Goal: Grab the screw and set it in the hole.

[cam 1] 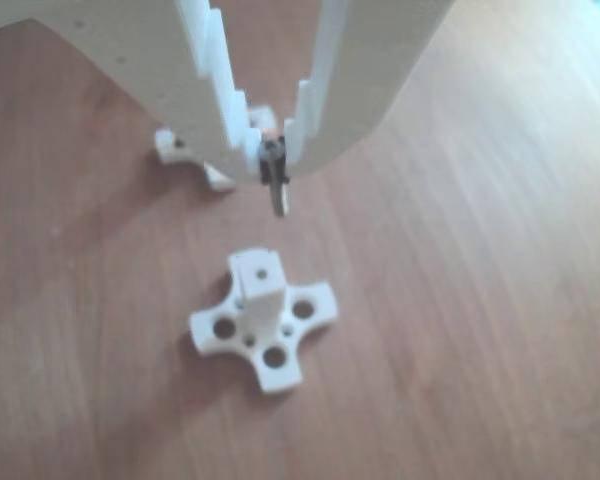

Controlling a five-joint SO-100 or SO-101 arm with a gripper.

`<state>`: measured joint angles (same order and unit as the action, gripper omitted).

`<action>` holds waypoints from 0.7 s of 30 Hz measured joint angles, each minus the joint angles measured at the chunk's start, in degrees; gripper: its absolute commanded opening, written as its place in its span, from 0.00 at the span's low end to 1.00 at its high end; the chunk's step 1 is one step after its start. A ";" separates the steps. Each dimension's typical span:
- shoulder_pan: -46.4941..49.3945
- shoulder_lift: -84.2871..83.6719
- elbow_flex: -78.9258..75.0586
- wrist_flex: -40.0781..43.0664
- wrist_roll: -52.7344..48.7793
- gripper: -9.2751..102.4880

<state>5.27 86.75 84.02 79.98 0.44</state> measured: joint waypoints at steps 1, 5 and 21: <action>-0.79 0.53 0.00 0.26 0.26 0.04; -3.78 2.20 0.00 0.53 1.32 0.04; -10.81 7.21 6.24 -2.81 3.16 0.04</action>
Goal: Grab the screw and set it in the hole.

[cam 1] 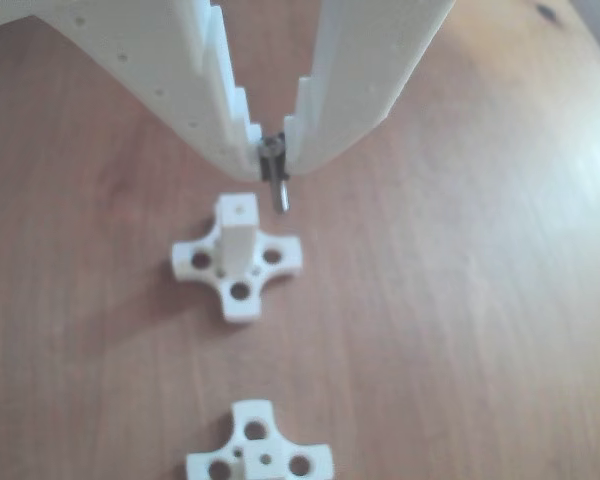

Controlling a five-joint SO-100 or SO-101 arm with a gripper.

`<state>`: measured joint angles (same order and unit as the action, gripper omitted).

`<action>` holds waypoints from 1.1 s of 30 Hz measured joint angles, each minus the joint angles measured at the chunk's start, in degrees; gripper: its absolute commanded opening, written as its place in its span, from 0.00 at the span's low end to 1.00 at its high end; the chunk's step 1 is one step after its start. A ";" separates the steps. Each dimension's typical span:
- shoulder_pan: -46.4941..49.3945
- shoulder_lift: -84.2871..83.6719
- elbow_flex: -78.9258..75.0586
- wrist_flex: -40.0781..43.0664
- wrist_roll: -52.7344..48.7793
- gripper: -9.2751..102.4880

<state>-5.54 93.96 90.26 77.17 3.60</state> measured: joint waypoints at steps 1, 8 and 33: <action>-0.18 0.00 0.35 -0.26 0.09 0.04; -1.76 0.00 3.52 -1.85 1.23 0.04; -5.19 0.88 7.47 -5.19 2.90 0.04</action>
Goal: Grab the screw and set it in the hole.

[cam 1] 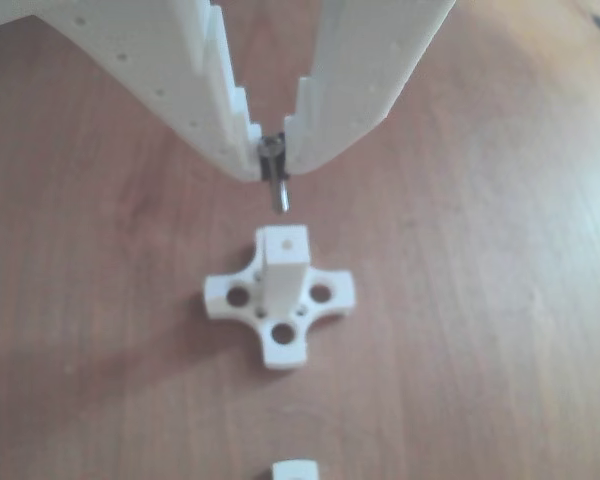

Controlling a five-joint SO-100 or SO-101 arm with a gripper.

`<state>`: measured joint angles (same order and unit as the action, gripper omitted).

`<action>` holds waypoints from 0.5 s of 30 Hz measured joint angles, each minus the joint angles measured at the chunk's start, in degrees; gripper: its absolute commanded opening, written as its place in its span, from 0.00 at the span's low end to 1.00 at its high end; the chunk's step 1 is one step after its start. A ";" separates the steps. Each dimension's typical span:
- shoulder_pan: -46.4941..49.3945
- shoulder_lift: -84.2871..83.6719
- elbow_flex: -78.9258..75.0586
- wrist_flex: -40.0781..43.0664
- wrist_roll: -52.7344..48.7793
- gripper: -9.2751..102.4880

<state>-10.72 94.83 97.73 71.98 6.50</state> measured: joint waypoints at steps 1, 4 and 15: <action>0.00 0.00 0.00 0.00 0.00 0.04; 0.00 0.00 0.00 0.00 0.00 0.04; 0.00 -1.76 0.00 -0.97 0.09 0.04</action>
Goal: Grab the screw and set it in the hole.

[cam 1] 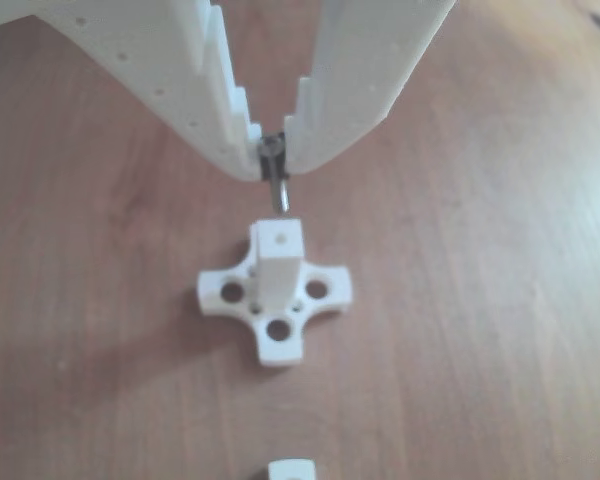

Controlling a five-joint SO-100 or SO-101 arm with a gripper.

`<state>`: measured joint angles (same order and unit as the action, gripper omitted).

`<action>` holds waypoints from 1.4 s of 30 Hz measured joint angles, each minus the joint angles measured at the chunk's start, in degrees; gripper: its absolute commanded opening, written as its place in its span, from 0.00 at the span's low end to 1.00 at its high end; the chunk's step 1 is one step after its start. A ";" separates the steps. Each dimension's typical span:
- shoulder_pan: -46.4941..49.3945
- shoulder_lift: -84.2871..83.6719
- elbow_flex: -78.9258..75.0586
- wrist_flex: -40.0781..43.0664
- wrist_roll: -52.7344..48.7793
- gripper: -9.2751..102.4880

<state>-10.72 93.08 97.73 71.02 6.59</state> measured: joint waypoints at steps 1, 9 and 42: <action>0.00 -0.26 0.00 0.00 0.00 0.04; 0.79 -1.93 0.00 0.00 0.00 0.04; 1.23 -2.81 -1.67 -0.09 0.00 0.04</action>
<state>-9.49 90.26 96.06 70.93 6.59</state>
